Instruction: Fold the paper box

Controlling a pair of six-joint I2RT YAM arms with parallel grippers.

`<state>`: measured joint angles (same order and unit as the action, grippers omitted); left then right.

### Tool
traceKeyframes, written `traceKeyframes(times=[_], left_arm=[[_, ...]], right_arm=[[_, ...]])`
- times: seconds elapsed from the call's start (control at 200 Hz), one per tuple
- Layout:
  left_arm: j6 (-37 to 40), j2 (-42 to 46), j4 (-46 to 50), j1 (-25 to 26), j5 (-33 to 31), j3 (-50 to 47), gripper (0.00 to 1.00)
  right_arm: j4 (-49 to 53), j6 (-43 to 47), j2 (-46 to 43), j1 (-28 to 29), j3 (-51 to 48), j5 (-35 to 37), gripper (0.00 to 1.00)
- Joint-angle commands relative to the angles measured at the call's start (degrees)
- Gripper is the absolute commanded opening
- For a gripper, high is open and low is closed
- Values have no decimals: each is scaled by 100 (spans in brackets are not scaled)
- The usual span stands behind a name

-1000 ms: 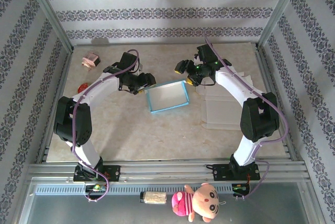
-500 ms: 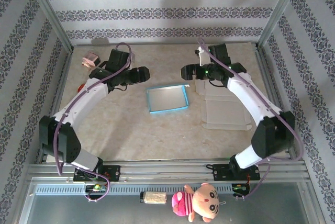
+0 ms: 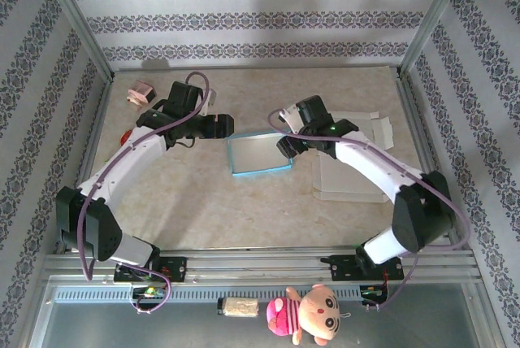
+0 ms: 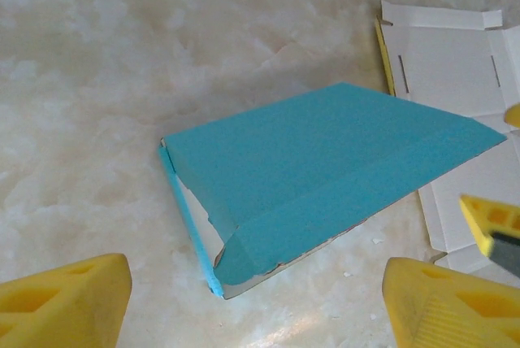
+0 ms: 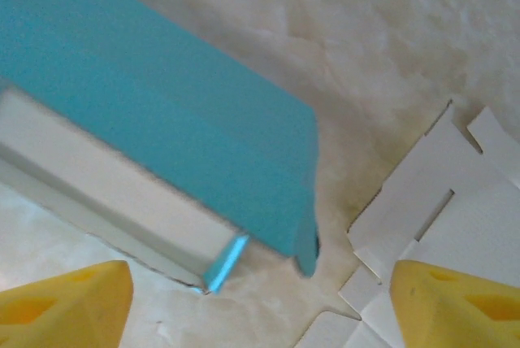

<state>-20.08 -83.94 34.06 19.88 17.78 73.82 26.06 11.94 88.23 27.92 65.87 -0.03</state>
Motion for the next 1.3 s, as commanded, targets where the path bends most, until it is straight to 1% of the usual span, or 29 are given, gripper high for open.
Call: traceKeyframes(times=[0.0, 0.095, 0.24, 0.3, 0.355, 0.43, 0.57, 0.655, 0.78, 0.914, 1.044, 1.084, 1.214, 1.294], left_arm=[[83, -159, 61, 68, 3, -17, 81], [-125, -211, 94, 51, -316, -16, 81], [-571, -122, -98, 22, -576, -223, 81], [-898, -52, -205, -20, -758, -389, 80], [-1367, 42, -360, -79, -884, -650, 79], [-1884, 201, -784, -138, -842, -1172, 78], [-2764, 485, -1884, -164, -501, -2220, 75], [-3126, 502, -2318, -170, -335, -2629, 72], [-3360, 315, -2665, -182, -99, -2897, 67], [-3213, -80, -2844, -188, 214, -2815, 61], [-3073, -442, -2894, -190, 433, -2640, 44], [-3050, -513, -2926, -195, 489, -2628, 40], [-3037, -764, -3059, -188, 574, -2624, 36], [-3040, -905, -3228, -190, 703, -2644, 32]], right_arm=[[-173, 265, 325, 77, 327, 487, 77], [-228, 215, 606, 133, 416, 502, 71], [-382, 89, 877, 143, 522, 574, 45], [-383, 56, 923, 139, 562, 586, 37], [-361, 19, 933, 141, 591, 587, 32], [-276, -47, 933, 143, 657, 537, 27], [-52, -156, 935, 152, 770, 373, 18], [37, -214, 925, 148, 812, 390, 17], [181, -280, 929, 152, 906, 388, 16], [329, -368, 978, 152, 1049, 325, 17], [405, -440, 1012, 152, 1137, 250, 16], [442, -473, 1036, 152, 1186, 204, 15], [546, -559, 1152, 161, 1318, 112, 13], [670, -650, 1227, 161, 1417, 115, 12]])
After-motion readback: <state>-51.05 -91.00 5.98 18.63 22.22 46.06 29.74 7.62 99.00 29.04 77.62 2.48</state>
